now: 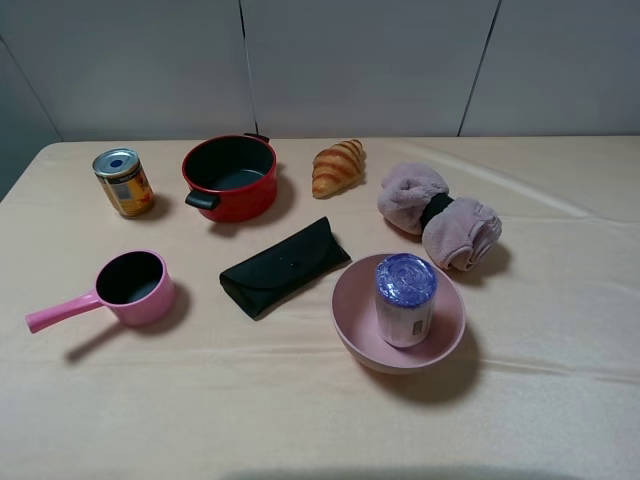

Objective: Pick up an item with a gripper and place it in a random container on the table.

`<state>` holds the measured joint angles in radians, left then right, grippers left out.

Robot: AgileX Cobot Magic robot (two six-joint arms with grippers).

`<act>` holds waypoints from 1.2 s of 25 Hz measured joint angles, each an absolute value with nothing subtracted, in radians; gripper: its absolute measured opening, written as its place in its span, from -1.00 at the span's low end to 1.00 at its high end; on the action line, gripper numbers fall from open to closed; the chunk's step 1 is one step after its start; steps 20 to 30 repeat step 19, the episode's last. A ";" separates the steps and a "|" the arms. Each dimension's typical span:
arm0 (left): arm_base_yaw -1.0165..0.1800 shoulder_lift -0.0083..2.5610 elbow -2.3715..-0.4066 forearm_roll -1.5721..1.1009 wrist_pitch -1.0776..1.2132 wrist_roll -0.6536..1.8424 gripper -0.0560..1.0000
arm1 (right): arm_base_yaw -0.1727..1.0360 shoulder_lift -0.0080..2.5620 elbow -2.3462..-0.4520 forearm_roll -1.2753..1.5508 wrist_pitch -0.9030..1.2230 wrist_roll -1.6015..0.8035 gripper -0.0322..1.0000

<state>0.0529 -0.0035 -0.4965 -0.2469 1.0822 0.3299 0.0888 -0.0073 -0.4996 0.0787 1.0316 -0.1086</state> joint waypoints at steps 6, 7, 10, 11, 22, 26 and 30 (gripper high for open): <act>0.053 -0.003 -0.496 -0.247 1.082 0.330 0.98 | 0.089 -0.007 -0.500 0.079 1.032 -0.109 0.41; 0.053 -0.003 -0.496 -0.247 1.082 0.330 0.98 | 0.089 -0.007 -0.500 0.079 1.032 -0.109 0.41; 0.053 -0.003 -0.496 -0.247 1.082 0.330 0.98 | 0.089 -0.007 -0.500 0.080 1.032 -0.109 0.41; 0.053 -0.003 -0.496 -0.247 1.082 0.330 0.98 | 0.089 -0.007 -0.500 0.080 1.032 -0.109 0.41; 0.053 -0.003 -0.496 -0.247 1.082 0.330 0.98 | 0.089 -0.007 -0.500 0.080 1.032 -0.109 0.41; 0.053 -0.003 -0.496 -0.247 1.082 0.330 0.98 | 0.089 -0.007 -0.500 0.080 1.032 -0.109 0.41; 0.053 -0.003 -0.496 -0.247 1.082 0.330 0.98 | 0.089 -0.007 -0.500 0.080 1.032 -0.109 0.41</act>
